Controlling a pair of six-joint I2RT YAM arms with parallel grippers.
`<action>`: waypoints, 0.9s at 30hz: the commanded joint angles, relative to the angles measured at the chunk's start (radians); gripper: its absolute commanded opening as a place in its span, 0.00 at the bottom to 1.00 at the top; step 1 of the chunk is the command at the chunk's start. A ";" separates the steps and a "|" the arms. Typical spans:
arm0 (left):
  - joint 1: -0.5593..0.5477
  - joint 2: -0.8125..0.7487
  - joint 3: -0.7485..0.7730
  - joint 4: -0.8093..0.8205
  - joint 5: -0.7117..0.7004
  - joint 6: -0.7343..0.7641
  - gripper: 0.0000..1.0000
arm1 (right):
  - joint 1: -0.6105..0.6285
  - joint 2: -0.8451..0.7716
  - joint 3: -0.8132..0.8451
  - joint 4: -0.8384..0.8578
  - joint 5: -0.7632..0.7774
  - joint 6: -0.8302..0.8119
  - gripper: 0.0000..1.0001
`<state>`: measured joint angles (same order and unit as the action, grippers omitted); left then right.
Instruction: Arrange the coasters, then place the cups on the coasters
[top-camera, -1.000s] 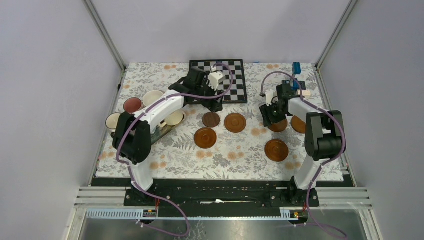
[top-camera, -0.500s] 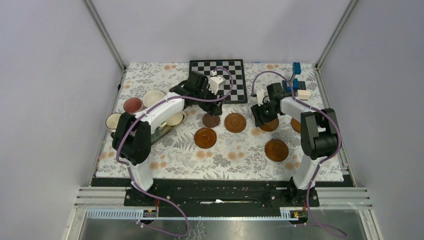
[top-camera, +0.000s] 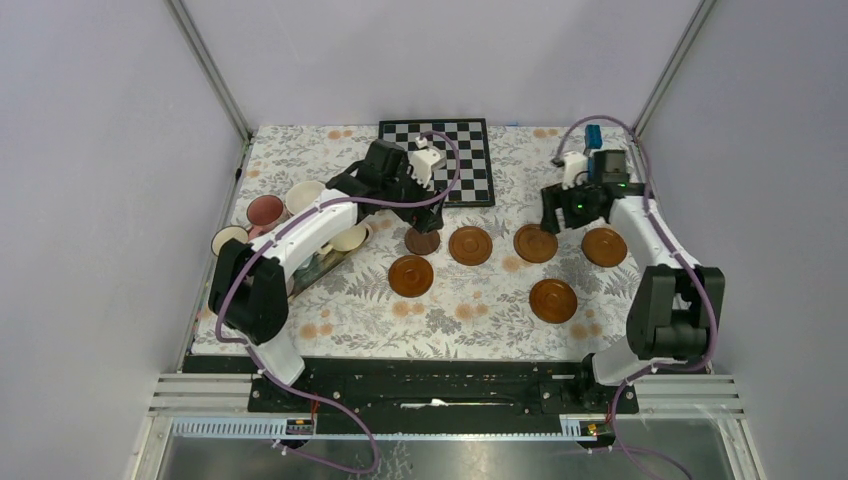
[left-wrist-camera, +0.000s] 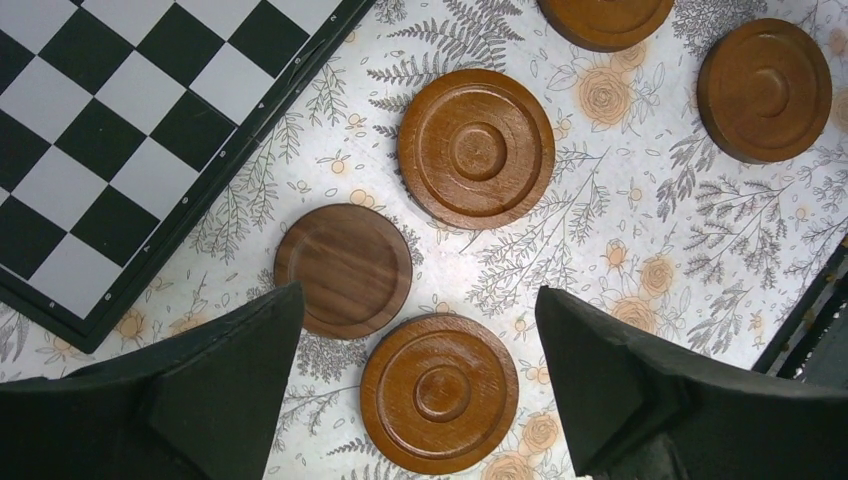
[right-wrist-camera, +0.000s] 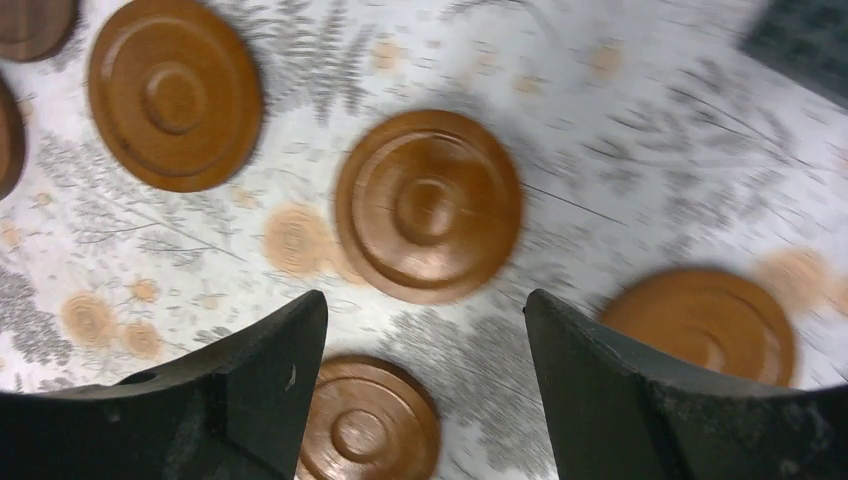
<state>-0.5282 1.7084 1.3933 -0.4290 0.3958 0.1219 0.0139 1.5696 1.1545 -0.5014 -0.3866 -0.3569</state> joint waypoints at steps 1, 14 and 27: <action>0.002 -0.072 -0.014 -0.011 -0.009 -0.005 0.95 | -0.130 -0.045 0.016 -0.102 0.019 -0.081 0.79; 0.002 -0.073 0.003 -0.073 -0.029 0.010 0.96 | -0.350 0.115 0.007 -0.017 0.183 -0.171 0.73; -0.001 -0.093 -0.097 -0.090 0.015 0.118 0.95 | -0.292 -0.021 -0.094 -0.162 0.026 -0.281 0.71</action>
<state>-0.5282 1.6752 1.3441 -0.5228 0.3790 0.1806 -0.3313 1.6741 1.1141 -0.5850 -0.2897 -0.5724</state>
